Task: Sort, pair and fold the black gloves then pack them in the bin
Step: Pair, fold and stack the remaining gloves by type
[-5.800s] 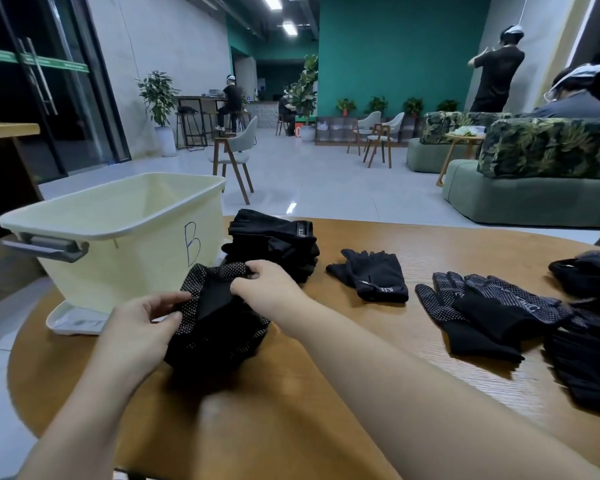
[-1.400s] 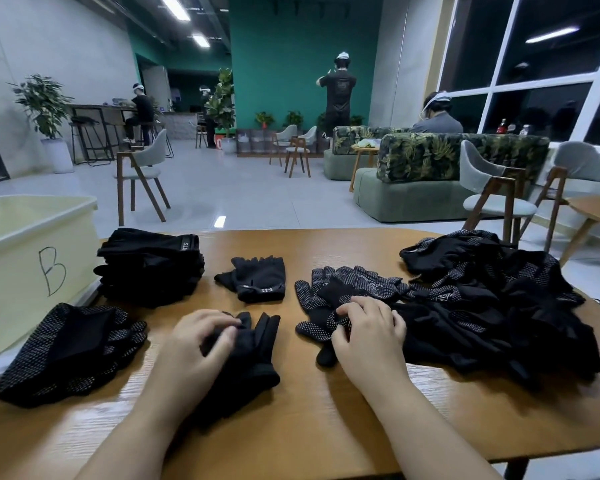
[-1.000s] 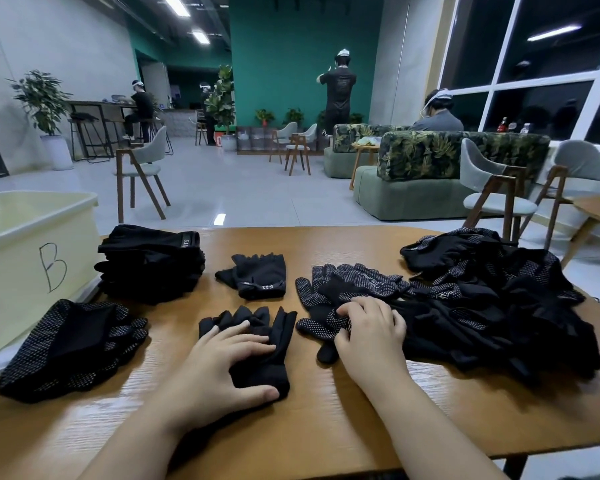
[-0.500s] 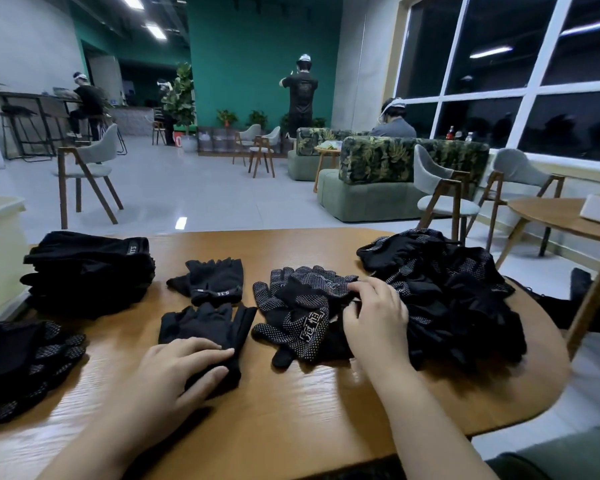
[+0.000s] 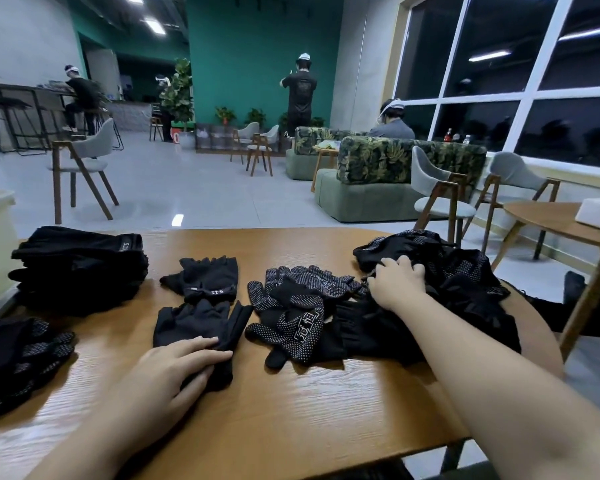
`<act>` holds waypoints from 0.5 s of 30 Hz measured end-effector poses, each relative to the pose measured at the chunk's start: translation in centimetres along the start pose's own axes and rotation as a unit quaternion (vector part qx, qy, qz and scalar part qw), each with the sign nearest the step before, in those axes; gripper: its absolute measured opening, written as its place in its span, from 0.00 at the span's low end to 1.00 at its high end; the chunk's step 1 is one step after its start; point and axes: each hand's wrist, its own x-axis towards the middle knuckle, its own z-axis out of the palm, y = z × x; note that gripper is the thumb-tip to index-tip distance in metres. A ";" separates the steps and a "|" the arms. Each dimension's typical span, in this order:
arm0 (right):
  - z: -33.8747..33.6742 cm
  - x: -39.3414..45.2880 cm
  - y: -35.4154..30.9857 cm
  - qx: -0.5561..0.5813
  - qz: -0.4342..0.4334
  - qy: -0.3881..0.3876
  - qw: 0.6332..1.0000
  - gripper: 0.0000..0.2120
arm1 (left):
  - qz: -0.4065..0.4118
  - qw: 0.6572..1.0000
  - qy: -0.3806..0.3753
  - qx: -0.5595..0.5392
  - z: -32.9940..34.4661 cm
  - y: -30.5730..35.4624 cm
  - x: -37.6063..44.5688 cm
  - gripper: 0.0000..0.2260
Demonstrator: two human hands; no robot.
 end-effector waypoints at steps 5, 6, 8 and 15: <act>-0.1 -0.8 -0.6 0.119 -0.033 0.131 0.984 0.16 | 0.001 1.000 0.010 -0.009 0.1 -0.1 0.1 0.13; 0.0 -1.2 -0.6 0.163 -0.045 0.152 0.974 0.16 | 0.001 1.000 0.010 -0.010 0.1 -0.1 0.1 0.13; -0.1 -2.1 -0.9 0.238 -0.074 0.192 0.949 0.18 | -0.003 1.000 0.010 -0.011 0.2 -0.1 0.0 0.13; 0.3 -4.0 -0.5 0.193 -0.019 0.205 0.959 0.17 | -0.012 1.000 0.001 -0.006 0.0 0.2 0.0 0.15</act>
